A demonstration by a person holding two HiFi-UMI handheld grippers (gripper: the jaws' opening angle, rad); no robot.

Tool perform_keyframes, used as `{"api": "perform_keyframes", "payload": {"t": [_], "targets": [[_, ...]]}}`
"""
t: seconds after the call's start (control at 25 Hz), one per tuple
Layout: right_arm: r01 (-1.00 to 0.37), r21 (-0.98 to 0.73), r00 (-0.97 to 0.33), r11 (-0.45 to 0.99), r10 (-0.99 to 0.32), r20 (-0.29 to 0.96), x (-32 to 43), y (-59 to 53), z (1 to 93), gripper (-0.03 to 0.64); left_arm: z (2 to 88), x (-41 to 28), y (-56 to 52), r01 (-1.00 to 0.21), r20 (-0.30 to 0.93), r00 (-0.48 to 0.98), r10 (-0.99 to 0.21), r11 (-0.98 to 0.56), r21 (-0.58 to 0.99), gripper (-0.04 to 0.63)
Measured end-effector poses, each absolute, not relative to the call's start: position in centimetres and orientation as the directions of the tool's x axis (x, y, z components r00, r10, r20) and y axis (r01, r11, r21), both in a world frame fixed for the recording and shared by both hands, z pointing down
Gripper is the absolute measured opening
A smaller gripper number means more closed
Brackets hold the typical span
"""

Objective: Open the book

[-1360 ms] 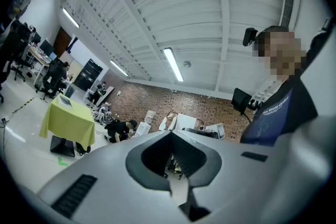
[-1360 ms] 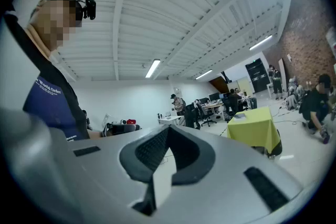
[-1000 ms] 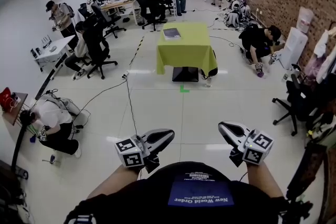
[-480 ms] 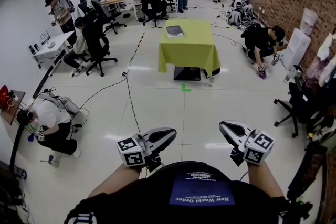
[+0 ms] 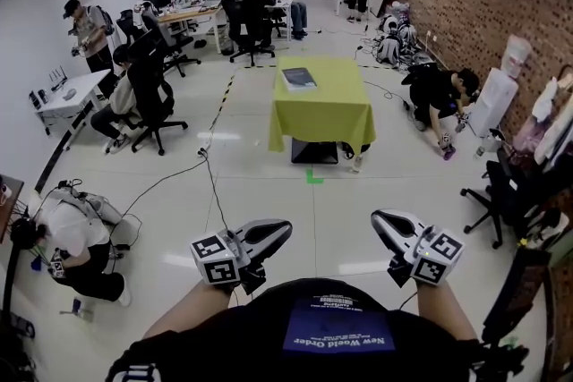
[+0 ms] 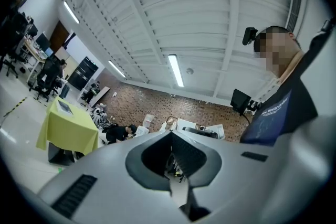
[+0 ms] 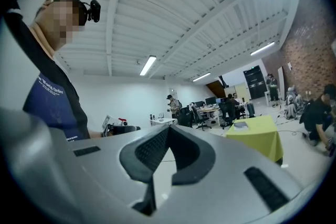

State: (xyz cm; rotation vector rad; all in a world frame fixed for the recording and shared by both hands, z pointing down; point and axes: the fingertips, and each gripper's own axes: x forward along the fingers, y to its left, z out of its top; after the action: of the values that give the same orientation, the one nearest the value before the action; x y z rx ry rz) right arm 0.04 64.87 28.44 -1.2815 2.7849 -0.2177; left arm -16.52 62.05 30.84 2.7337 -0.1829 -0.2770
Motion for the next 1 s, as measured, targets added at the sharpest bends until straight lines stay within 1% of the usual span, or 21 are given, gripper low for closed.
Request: {"api": "perform_keyframes", "payload": {"t": [0.24,0.44,0.56,0.76,1.0], "targets": [[-0.764,-0.164,-0.635,0.624,-0.773,0.017,-2.7,59.5,29.4,-0.012,32.0,-19.1,56.2,-0.064,-0.172,0.974,-0.147,-0.910,0.410,0.006],[-0.763,-0.176,-0.637,0.622,-0.770,0.043,-2.4,55.4,29.7,-0.012,33.0,-19.0,52.3,-0.059,-0.178,0.972,-0.154,-0.892,0.447,0.006],[-0.749,-0.193,-0.652,0.633,-0.756,0.051,-1.8,52.5,30.4,-0.012,33.6,-18.5,49.8,-0.079,-0.167,0.971,-0.172,-0.886,0.457,0.006],[-0.693,-0.178,-0.712,0.698,-0.702,0.018,1.1,46.8,30.4,-0.012,33.0,-15.2,44.9,-0.142,-0.158,0.961,-0.229,-0.892,0.429,0.006],[-0.606,-0.100,-0.795,0.789,-0.606,0.043,7.3,40.0,28.9,-0.012,30.7,-8.5,40.0,-0.243,-0.185,0.922,-0.339,-0.881,0.405,0.006]]}}
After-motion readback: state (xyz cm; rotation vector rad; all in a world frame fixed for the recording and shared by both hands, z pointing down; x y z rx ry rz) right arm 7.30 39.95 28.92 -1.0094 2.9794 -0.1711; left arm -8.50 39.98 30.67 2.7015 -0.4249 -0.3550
